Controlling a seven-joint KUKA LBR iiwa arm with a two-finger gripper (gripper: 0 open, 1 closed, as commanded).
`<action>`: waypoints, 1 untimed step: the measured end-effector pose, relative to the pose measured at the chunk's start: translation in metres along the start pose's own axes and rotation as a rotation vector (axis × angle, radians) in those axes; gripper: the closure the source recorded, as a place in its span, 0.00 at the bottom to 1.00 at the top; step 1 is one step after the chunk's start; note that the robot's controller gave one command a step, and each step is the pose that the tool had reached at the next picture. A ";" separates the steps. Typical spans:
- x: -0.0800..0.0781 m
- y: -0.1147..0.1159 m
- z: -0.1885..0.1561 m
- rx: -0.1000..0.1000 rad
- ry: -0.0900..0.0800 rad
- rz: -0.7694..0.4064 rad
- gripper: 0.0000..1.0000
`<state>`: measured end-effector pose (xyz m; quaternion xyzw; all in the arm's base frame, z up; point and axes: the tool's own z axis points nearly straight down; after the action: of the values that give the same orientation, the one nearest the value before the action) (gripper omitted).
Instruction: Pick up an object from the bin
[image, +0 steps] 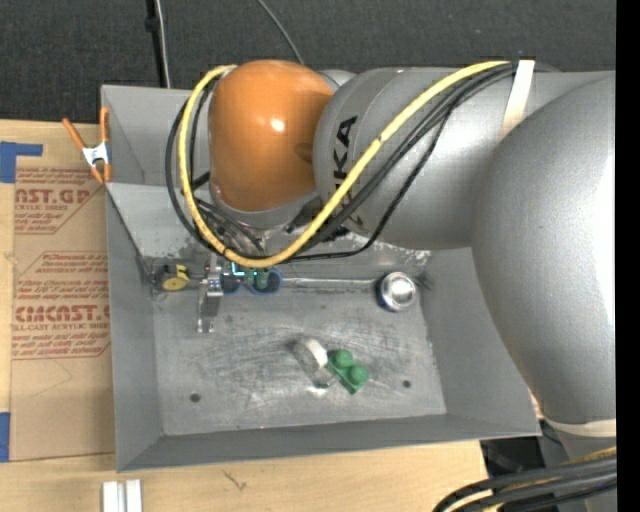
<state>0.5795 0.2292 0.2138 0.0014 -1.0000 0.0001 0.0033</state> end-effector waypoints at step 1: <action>-0.003 -0.040 0.106 0.002 0.000 0.145 0.00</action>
Offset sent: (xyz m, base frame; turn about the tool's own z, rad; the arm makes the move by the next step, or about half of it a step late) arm 0.0038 -0.0388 -0.1007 0.1434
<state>0.5815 0.1894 0.1080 -0.0708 -0.9975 0.0013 0.0031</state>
